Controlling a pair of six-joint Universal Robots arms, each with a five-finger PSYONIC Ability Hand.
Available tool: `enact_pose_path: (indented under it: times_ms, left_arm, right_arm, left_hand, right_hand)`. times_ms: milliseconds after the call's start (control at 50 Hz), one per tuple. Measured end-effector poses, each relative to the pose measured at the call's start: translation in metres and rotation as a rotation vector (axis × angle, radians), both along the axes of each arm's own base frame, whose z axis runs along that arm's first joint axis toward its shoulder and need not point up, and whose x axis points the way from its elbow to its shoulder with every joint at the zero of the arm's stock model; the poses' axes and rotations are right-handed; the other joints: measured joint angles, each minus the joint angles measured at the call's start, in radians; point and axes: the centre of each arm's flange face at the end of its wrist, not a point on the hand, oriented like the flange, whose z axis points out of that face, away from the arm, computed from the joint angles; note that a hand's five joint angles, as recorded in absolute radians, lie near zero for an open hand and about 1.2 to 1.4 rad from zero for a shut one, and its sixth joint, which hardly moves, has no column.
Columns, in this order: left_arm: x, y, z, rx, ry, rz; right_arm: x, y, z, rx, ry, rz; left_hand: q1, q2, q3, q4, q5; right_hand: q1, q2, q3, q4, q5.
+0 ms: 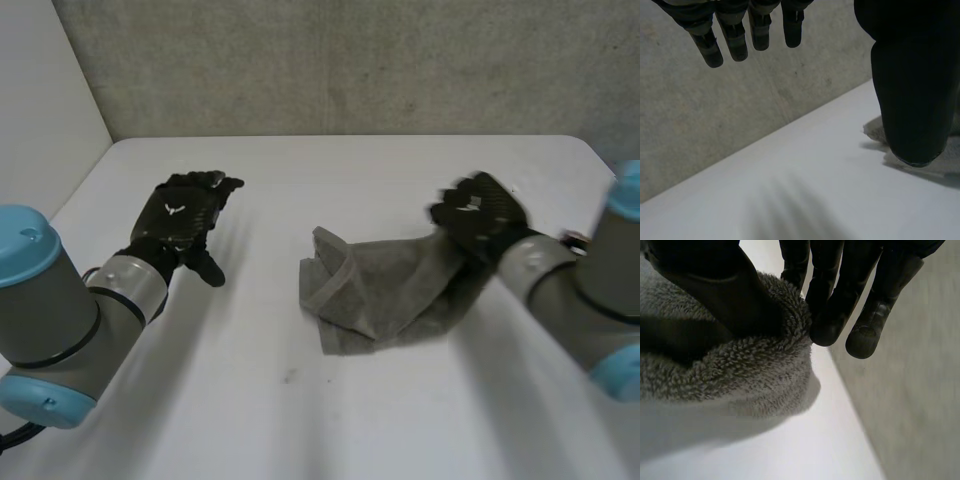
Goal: Fold the towel.
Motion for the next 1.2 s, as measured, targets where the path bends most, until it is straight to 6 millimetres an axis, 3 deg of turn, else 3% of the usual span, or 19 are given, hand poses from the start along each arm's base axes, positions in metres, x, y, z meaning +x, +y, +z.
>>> enact_pose_path:
  times_ms: [100, 140, 220, 320, 360, 380, 460, 600, 740, 840, 920, 1040, 1200]
  left_arm:
    - [0.001, 0.001, 0.010, -0.025, 0.011, 0.003]
    - [0.002, 0.001, 0.015, -0.038, 0.017, 0.004]
    - [0.003, 0.002, 0.024, -0.062, 0.027, 0.008]
    - [0.004, 0.003, 0.033, -0.087, 0.036, 0.010]
    - [0.004, 0.003, 0.036, -0.095, 0.040, 0.010]
    - [0.003, 0.003, 0.038, -0.101, 0.044, 0.009]
    - [0.001, 0.002, 0.045, -0.115, 0.063, 0.005]
    - [-0.009, 0.000, 0.064, -0.094, 0.171, -0.019]
    - [-0.025, 0.002, 0.070, -0.008, 0.229, -0.027]
    - [-0.046, 0.009, 0.056, 0.086, 0.197, -0.015]
    - [-0.063, 0.014, 0.037, 0.162, 0.145, 0.002]
    - [-0.089, 0.025, -0.004, 0.259, 0.059, -0.007]
    - [-0.103, 0.030, -0.054, 0.340, -0.014, -0.028]
  right_arm:
    - [0.054, 0.034, 0.002, -0.060, 0.026, 0.176]
    - [0.079, 0.056, -0.006, -0.068, 0.048, 0.266]
    - [0.109, 0.092, -0.031, -0.058, 0.121, 0.394]
    - [0.119, 0.120, -0.060, -0.038, 0.251, 0.478]
    - [0.119, 0.124, -0.063, -0.031, 0.276, 0.481]
    - [0.117, 0.125, -0.061, -0.026, 0.279, 0.473]
    - [0.109, 0.119, -0.041, 0.011, 0.201, 0.407]
    - [0.075, 0.088, 0.020, 0.167, -0.168, 0.201]
    - [0.037, 0.060, 0.045, 0.309, -0.407, 0.028]
    - [0.016, 0.041, 0.046, 0.384, -0.457, -0.073]
    - [0.011, 0.031, 0.041, 0.422, -0.452, -0.108]
    - [0.020, 0.016, 0.014, 0.486, -0.407, -0.120]
    - [0.034, 0.003, -0.031, 0.565, -0.347, -0.117]
  left_hand:
    - [0.000, 0.000, 0.000, 0.000, 0.000]
    - [0.000, 0.000, 0.000, 0.000, 0.000]
    - [0.000, 0.000, 0.000, 0.000, 0.000]
    - [0.000, 0.000, 0.000, 0.000, 0.000]
    - [0.000, 0.000, 0.000, 0.000, 0.000]
    - [0.000, 0.000, 0.000, 0.000, 0.000]
    - [0.000, 0.000, 0.000, 0.000, 0.000]
    - [0.004, 0.013, 0.010, 0.010, 0.000]
    - [0.021, 0.032, 0.030, 0.030, 0.000]
    - [0.023, 0.035, 0.032, 0.031, 0.000]
    - [0.023, 0.035, 0.032, 0.031, 0.000]
    - [0.023, 0.035, 0.032, 0.031, 0.000]
    - [0.021, 0.033, 0.029, 0.029, 0.000]
  right_hand:
    - [0.000, 0.000, 0.000, 0.000, 0.000]
    - [0.000, 0.000, 0.000, 0.000, 0.000]
    - [0.000, 0.000, 0.000, 0.000, 0.000]
    - [0.000, 0.010, 0.000, 0.000, 0.000]
    - [-0.189, -0.181, -0.191, -0.192, -0.178]
    - [-0.418, -0.415, -0.397, -0.397, -0.411]
    - [-0.985, -0.974, -1.011, -1.007, -1.038]
    - [-1.053, -1.025, -1.093, -1.082, -1.092]
    - [-1.054, -1.025, -1.093, -1.082, -1.092]
    - [-1.055, -1.025, -1.093, -1.082, -1.092]
    - [-1.055, -1.025, -1.093, -1.082, -1.092]
    - [-1.057, -1.025, -1.093, -1.082, -1.092]
    - [-1.057, -1.025, -1.093, -1.082, -1.092]
